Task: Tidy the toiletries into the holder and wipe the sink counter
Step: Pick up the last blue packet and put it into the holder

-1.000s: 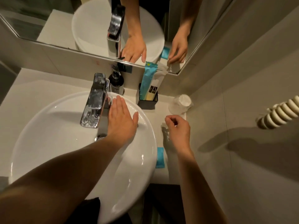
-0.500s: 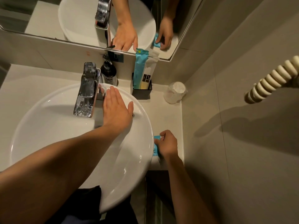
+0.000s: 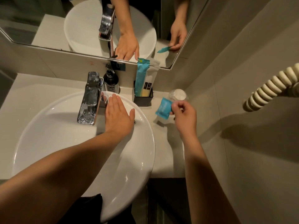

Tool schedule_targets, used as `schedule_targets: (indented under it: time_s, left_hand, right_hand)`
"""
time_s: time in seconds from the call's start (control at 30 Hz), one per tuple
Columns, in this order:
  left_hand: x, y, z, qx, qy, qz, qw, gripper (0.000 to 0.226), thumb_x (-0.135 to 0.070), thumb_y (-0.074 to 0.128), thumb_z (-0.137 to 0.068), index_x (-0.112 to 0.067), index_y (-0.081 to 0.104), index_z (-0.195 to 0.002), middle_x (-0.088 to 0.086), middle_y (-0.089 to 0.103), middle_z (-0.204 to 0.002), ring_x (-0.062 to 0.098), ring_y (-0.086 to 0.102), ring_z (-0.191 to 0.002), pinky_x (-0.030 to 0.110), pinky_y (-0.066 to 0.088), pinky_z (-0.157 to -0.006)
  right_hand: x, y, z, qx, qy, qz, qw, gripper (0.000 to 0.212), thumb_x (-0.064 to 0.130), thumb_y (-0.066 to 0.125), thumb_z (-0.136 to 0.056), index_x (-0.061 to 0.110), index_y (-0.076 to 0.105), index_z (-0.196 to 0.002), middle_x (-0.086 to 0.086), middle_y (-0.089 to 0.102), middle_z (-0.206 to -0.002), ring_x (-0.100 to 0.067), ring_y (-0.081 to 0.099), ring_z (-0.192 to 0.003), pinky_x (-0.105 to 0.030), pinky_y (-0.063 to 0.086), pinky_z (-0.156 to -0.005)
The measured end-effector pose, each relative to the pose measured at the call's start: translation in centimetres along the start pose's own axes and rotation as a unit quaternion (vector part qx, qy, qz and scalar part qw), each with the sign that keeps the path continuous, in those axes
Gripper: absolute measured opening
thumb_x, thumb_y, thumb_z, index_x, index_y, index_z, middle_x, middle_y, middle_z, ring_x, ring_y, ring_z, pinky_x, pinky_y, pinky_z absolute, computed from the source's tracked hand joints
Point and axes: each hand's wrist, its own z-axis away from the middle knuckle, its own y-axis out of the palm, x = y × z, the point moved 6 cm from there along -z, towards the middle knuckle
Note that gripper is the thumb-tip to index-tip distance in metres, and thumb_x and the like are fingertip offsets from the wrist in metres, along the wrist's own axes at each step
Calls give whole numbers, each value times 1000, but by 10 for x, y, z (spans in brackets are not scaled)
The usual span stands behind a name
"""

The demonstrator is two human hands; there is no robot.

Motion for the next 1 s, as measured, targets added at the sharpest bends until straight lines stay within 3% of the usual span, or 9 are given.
schedule_targets:
  time_s: [0.13, 0.27, 0.4, 0.73, 0.87, 1.0]
  left_hand:
    - [0, 0, 0, -2, 1, 5, 1000, 84, -57, 23, -102, -2, -9, -158, 16, -6, -170, 30, -4, -157, 44, 3, -128]
    - [0, -3, 1, -4, 1, 6, 1000, 84, -55, 23, -103, -1, -10, -158, 16, -7, -170, 30, -5, -157, 44, 3, -128]
    - [-1, -5, 2, -2, 1, 1, 1000, 83, -55, 20, -103, -2, -13, -157, 16, -9, -170, 29, -7, -157, 44, 3, -128]
    - [-3, -5, 2, -9, -3, -2, 1000, 82, -55, 19, -103, -2, -11, -158, 16, -7, -170, 29, -6, -157, 43, 3, -128]
    - [-2, -6, 2, -8, -1, -3, 1000, 81, -55, 18, -103, -2, -11, -158, 15, -7, -170, 29, -6, -157, 43, 4, -128]
    - [-2, -6, 2, -8, -2, 2, 1000, 82, -56, 18, -103, -4, -11, -158, 15, -6, -170, 28, -5, -157, 43, 5, -128]
  right_hand:
    - [44, 23, -33, 7, -76, -35, 996, 23, 9, 60, -98, 24, 63, -81, -3, 68, -81, -12, 66, -71, -21, 46, -58]
    - [56, 55, -53, 40, -98, -37, 994, 21, 12, 59, -101, 25, 64, -86, -5, 70, -89, -11, 68, -76, -17, 49, -60]
    - [43, 80, -64, 87, -108, 1, 990, 18, 14, 58, -101, 22, 64, -86, -1, 68, -81, -15, 67, -79, -22, 52, -67]
    - [9, 97, -75, 94, -91, 116, 985, 12, 16, 61, -100, 15, 73, -100, -2, 69, -96, -12, 62, -86, -12, 42, -67]
    - [4, 98, -76, 70, -96, 153, 981, 15, 20, 65, -98, 15, 77, -104, -3, 61, -103, -13, 58, -90, -7, 37, -70]
    - [-1, 100, -76, 62, -75, 134, 986, 13, 17, 69, -95, 13, 78, -103, -3, 61, -101, -10, 58, -83, -11, 41, -71]
